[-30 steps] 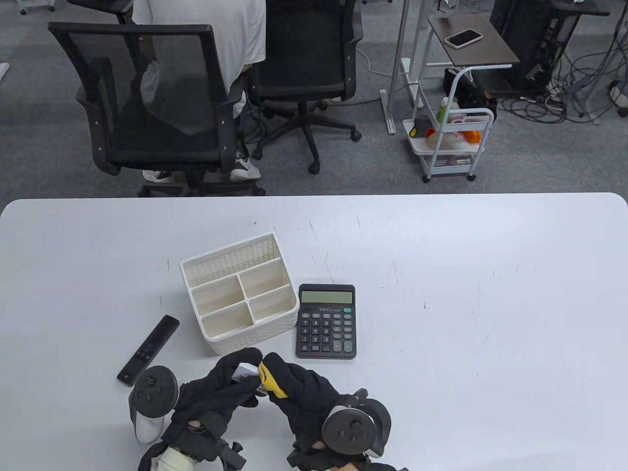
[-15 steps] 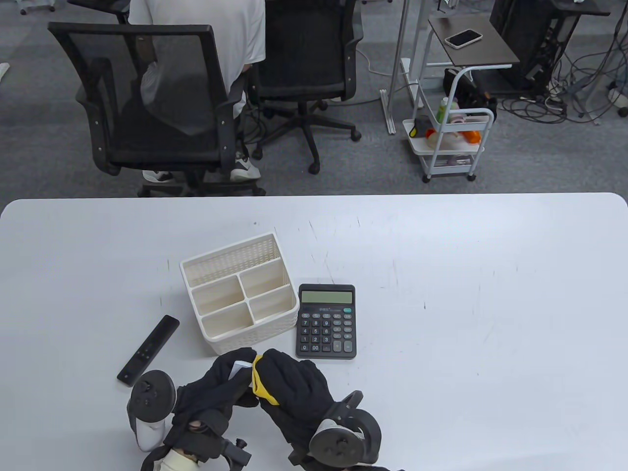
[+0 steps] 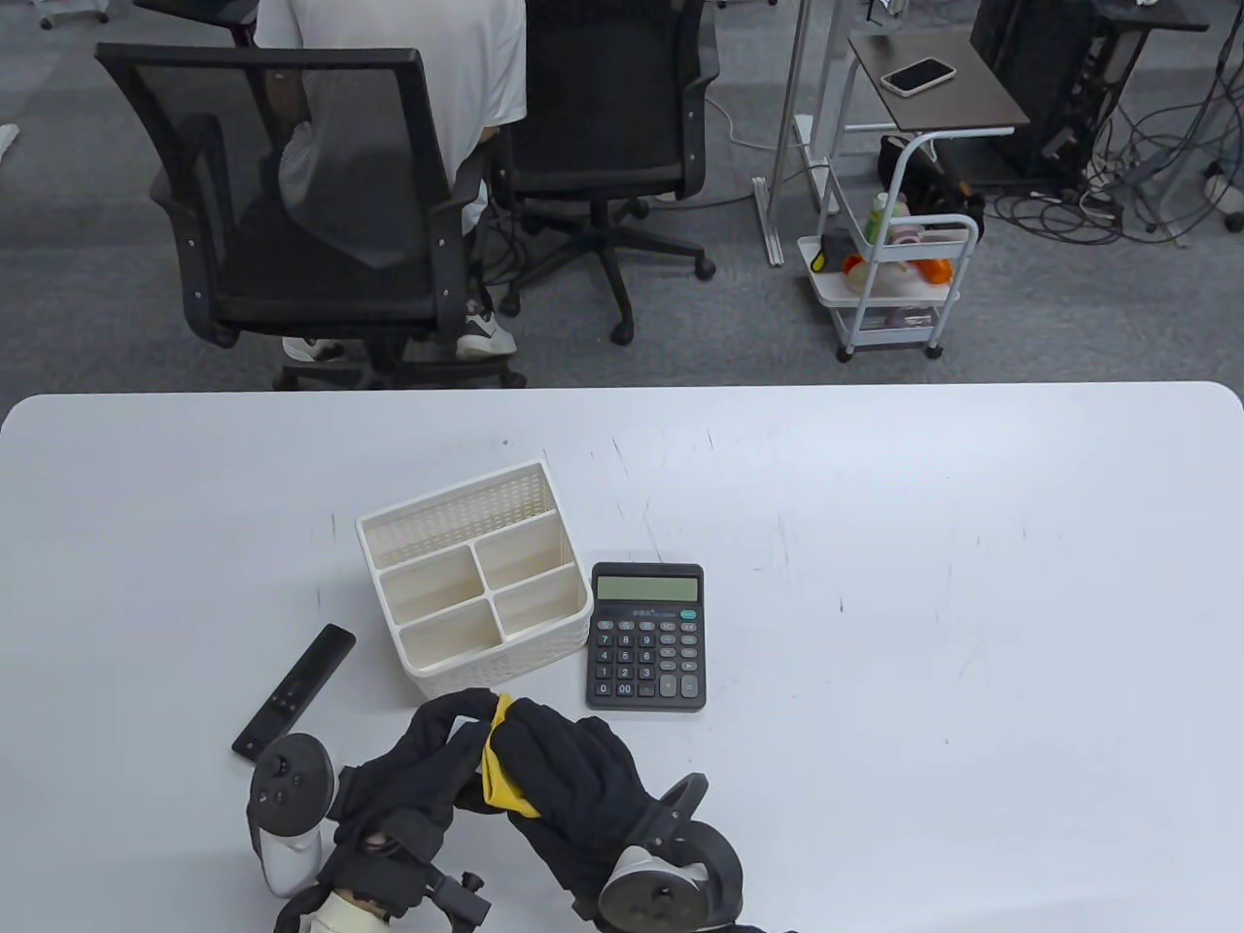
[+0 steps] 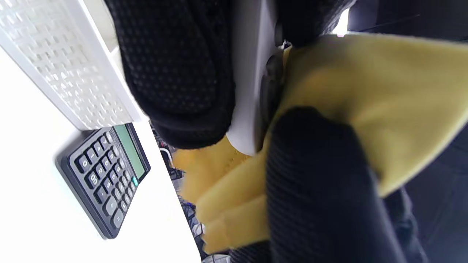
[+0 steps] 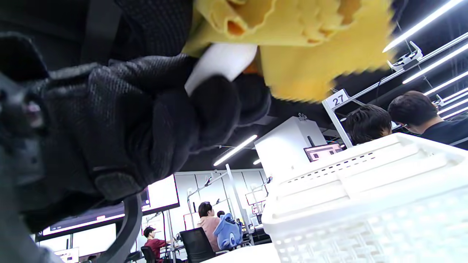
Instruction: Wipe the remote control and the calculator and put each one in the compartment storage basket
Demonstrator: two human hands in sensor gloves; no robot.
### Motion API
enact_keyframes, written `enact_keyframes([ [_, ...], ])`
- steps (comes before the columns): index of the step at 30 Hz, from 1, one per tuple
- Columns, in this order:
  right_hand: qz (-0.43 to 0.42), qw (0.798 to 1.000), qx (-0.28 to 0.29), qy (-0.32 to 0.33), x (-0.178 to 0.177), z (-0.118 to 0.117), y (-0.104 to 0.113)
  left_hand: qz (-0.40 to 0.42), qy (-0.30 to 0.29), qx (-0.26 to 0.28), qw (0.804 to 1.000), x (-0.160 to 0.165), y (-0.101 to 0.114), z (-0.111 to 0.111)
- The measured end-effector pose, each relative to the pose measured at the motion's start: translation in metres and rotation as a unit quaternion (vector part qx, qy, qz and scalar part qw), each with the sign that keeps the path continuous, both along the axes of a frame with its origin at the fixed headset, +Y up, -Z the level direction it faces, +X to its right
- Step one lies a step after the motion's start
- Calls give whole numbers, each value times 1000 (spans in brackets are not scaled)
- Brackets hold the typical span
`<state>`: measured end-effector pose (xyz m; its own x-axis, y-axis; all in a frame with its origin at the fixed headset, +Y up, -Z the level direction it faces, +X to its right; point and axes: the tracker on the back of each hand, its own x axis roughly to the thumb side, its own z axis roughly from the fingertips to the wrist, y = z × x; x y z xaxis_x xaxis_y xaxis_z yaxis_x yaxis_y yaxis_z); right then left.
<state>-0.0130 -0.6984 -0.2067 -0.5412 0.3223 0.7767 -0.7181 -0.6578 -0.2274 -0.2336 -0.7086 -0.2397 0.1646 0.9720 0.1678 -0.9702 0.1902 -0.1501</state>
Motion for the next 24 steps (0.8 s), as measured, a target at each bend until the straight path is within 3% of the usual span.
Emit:
enact_keyframes([
  [4,-3,1000,-4,-23,3,-3,1,46,-47,-5,998,3,0,-2],
  [7,-12,999,-16,-31,4,-3,1,44,-44,-6,998,5,0,-2],
  [13,33,999,23,-9,1,1,0,47,15,-8,999,-5,-2,-3],
  [19,73,996,44,-7,-9,3,-2,27,-21,-28,999,-4,-3,-2],
  [24,46,998,29,-28,-4,-1,-1,27,-18,-15,999,-1,1,-3],
])
